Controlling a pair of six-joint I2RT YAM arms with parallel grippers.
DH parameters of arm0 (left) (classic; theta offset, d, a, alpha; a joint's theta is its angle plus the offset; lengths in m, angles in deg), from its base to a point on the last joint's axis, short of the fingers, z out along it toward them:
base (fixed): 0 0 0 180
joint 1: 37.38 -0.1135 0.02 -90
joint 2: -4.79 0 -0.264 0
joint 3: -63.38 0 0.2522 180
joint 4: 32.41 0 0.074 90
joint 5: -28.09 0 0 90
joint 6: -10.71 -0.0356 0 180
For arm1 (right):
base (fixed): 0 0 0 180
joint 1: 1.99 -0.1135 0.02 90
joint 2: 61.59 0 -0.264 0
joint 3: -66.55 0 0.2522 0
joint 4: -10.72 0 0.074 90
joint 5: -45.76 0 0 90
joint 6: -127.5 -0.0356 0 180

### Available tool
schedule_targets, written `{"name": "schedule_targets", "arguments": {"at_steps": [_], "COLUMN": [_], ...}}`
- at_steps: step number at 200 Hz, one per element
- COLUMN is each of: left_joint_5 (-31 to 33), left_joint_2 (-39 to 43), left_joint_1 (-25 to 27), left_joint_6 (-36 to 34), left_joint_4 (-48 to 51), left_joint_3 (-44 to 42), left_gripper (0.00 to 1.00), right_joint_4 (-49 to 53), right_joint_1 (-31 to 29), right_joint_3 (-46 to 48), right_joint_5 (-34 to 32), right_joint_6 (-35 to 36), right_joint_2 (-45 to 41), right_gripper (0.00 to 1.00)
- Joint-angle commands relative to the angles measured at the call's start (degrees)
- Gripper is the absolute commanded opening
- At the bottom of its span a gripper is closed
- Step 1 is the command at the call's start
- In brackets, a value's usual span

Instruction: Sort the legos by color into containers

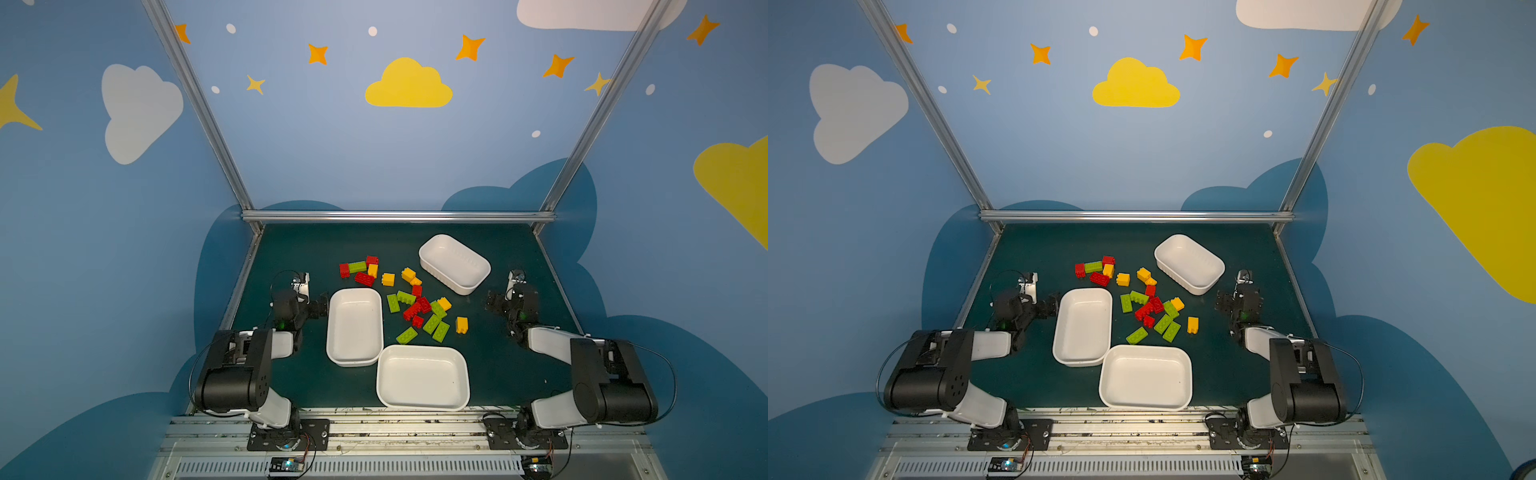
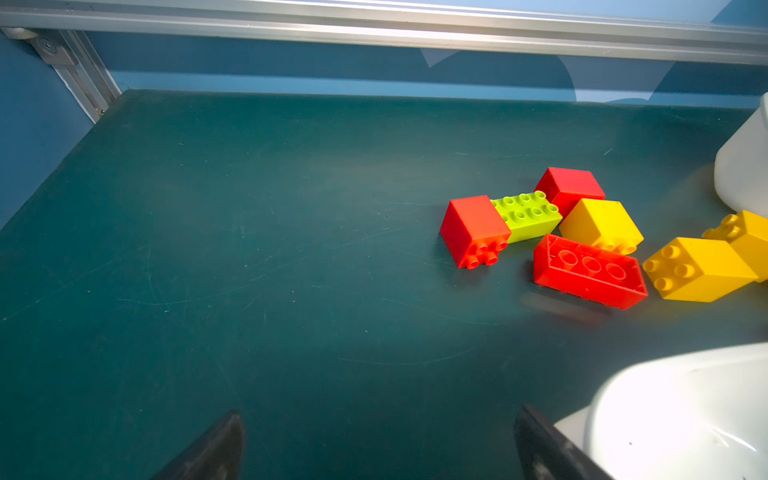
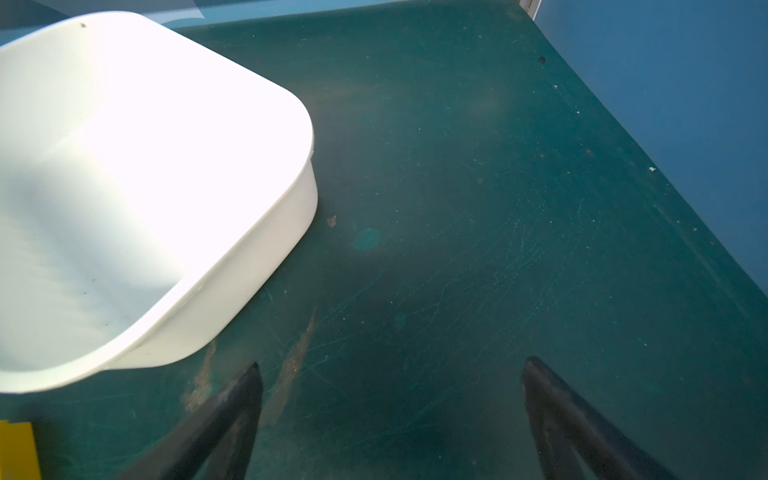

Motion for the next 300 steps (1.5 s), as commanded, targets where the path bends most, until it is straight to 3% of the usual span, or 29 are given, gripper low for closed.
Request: {"name": "schedule_targets", "arguments": {"at_steps": [1, 78, 130, 179, 220, 249, 274, 300], "left_joint_5": [0.1, 0.1, 4.6, 4.9, 10.7, 9.3, 10.4, 11.1], "left_joint_2": [1.2, 2.7, 14.2, 18.6, 13.5, 7.3, 2.3, -5.3], "left_joint_1": [0.1, 0.1, 0.1, 0.8, 3.2, 6.0, 9.0, 11.7], "left_joint_6": [-0.2, 0.5, 2.8, 7.9, 14.8, 19.8, 24.6, 25.0], "left_joint_4": [0.3, 0.9, 29.4, 44.9, 61.3, 70.3, 72.8, 74.9], "left_joint_3": [0.9, 1.2, 12.8, 22.5, 32.5, 40.7, 45.5, 52.0], "left_gripper": [1.0, 1.0, 1.0, 1.0, 1.0, 1.0, 1.0, 0.99], "right_joint_4": [0.5, 3.0, 15.9, 26.8, 29.5, 39.0, 45.1, 51.2], "right_joint_1": [0.2, 0.3, 1.0, 1.1, 1.1, 0.1, -1.3, -3.3], "right_joint_3": [-1.4, -2.3, -6.9, -15.6, -20.4, -28.0, -33.6, -39.1], "right_joint_5": [0.4, -0.3, 6.4, 17.5, 32.6, 37.8, 41.4, 44.2], "right_joint_6": [0.2, -0.3, 2.4, 6.9, 13.3, 14.2, 15.1, 16.6], "right_joint_2": [-0.5, -1.8, -11.8, -17.9, -19.1, -16.8, -14.0, -10.3], "right_gripper": [0.96, 0.96, 0.96, 0.96, 0.96, 0.96, 0.96, 0.96]}}
